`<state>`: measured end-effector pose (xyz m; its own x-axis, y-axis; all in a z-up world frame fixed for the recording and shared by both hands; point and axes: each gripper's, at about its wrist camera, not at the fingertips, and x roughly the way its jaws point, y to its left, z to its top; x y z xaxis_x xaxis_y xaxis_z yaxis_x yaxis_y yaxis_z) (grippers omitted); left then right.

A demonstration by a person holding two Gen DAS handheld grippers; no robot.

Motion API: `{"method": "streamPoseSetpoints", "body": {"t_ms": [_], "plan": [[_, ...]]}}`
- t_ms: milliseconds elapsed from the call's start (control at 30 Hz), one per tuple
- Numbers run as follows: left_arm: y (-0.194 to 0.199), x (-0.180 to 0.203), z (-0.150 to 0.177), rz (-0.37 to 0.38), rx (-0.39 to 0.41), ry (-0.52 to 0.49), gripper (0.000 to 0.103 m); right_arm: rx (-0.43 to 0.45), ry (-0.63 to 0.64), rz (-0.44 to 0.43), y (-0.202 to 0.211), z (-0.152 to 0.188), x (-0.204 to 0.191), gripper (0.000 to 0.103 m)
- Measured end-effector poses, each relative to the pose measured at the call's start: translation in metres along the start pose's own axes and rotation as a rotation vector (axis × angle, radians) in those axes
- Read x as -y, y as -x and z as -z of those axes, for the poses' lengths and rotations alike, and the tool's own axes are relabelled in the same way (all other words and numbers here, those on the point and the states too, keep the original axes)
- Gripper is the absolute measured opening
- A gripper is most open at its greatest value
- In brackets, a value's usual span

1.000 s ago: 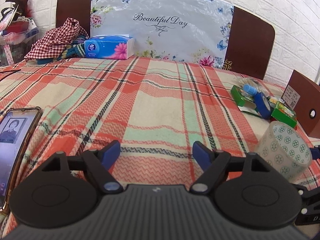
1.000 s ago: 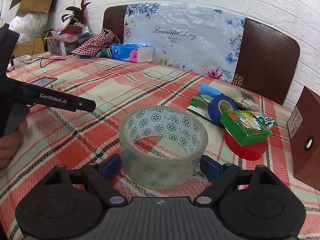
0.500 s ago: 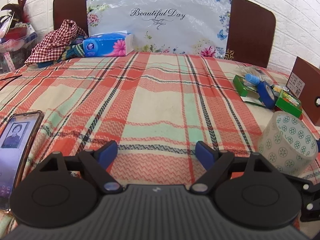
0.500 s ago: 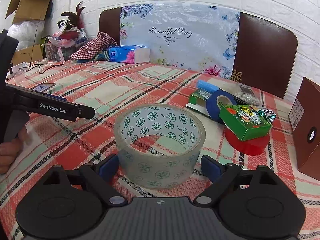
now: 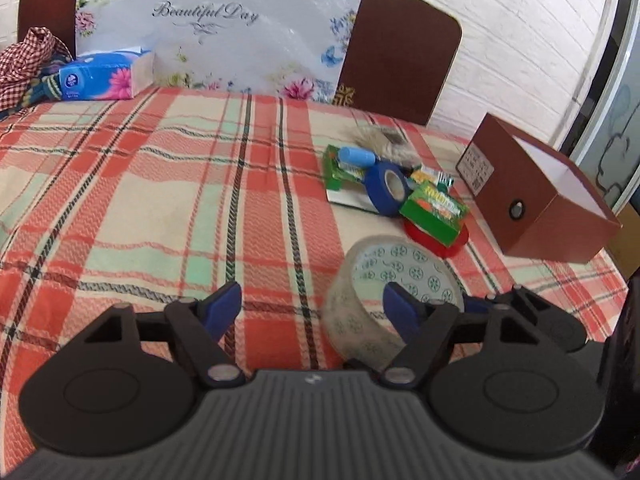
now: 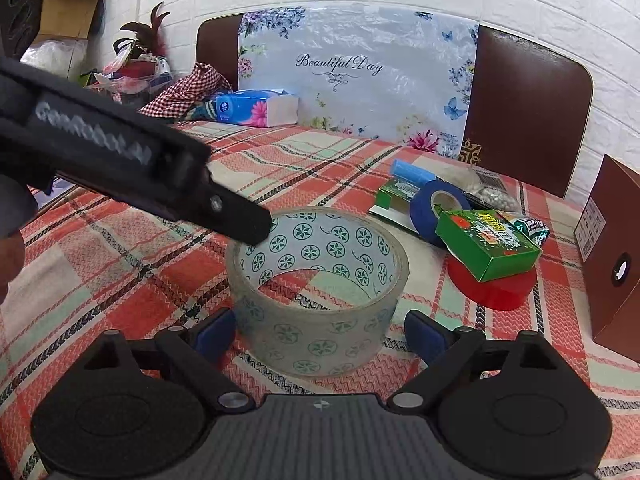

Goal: Organize objects
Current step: 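Carry the clear tape into the brown box with the left tool and release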

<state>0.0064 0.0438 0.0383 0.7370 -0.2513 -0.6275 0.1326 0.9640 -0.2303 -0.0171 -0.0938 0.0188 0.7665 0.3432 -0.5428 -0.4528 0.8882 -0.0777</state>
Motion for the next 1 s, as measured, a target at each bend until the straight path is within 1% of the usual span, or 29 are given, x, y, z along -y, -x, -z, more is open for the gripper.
{"method": "streamPoseSetpoints", "body": {"t_ms": [33, 67, 100, 133, 167, 200, 233, 267, 333, 400, 533, 633, 700, 733, 833, 933, 1000], "plan": [[-0.003, 0.001, 0.0, -0.003, -0.01, -0.002, 0.073, -0.002, -0.001, 0.0, 0.0, 0.0, 0.0, 0.092], [-0.006, 0.001, 0.0, -0.003, -0.019, -0.005, 0.067, -0.005, -0.004, -0.003, -0.001, -0.001, 0.001, 0.092], [-0.009, 0.002, -0.002, -0.003, -0.03, -0.008, 0.066, -0.009, -0.009, -0.006, -0.002, -0.001, 0.001, 0.093], [-0.012, 0.003, -0.002, 0.0, -0.037, -0.01, 0.06, -0.015, -0.016, -0.011, -0.004, -0.002, 0.002, 0.092], [-0.014, 0.003, -0.002, 0.012, -0.045, -0.01, 0.051, -0.019, -0.024, -0.016, -0.005, -0.003, 0.003, 0.092], [-0.017, 0.005, -0.003, 0.027, -0.054, -0.008, 0.046, -0.024, -0.031, -0.023, -0.006, -0.004, 0.004, 0.091], [-0.019, 0.006, -0.004, 0.045, -0.063, -0.005, 0.034, -0.023, -0.034, -0.035, -0.007, -0.005, 0.005, 0.086], [-0.018, 0.01, -0.006, 0.063, -0.068, -0.005, 0.026, -0.015, -0.033, -0.046, -0.006, -0.006, 0.005, 0.086], [-0.012, 0.024, -0.011, 0.042, -0.043, -0.057, 0.026, 0.017, -0.024, -0.009, 0.0, -0.007, 0.002, 0.086], [-0.003, 0.04, -0.022, 0.053, 0.002, -0.108, 0.026, 0.069, -0.035, 0.027, 0.011, -0.011, 0.007, 0.086], [0.006, 0.079, -0.055, 0.127, 0.084, -0.166, 0.026, 0.173, -0.051, 0.127, 0.036, -0.027, 0.037, 0.086], [0.005, 0.124, -0.082, 0.177, 0.143, -0.232, 0.026, 0.24, -0.042, 0.238, 0.053, -0.039, 0.071, 0.086], [0.0, 0.158, -0.098, 0.223, 0.167, -0.27, 0.026, 0.268, -0.047, 0.322, 0.063, -0.045, 0.096, 0.086], [-0.004, 0.172, -0.104, 0.243, 0.175, -0.286, 0.026, 0.274, -0.06, 0.357, 0.068, -0.046, 0.11, 0.086], [-0.022, 0.216, -0.113, 0.293, 0.19, -0.334, 0.026, 0.27, -0.106, 0.428, 0.08, -0.045, 0.153, 0.086], [-0.047, 0.25, -0.117, 0.326, 0.163, -0.349, 0.026, 0.241, -0.12, 0.492, 0.085, -0.037, 0.188, 0.086], [-0.062, 0.263, -0.119, 0.348, 0.124, -0.327, 0.026, 0.221, -0.14, 0.514, 0.083, -0.032, 0.211, 0.086]]}}
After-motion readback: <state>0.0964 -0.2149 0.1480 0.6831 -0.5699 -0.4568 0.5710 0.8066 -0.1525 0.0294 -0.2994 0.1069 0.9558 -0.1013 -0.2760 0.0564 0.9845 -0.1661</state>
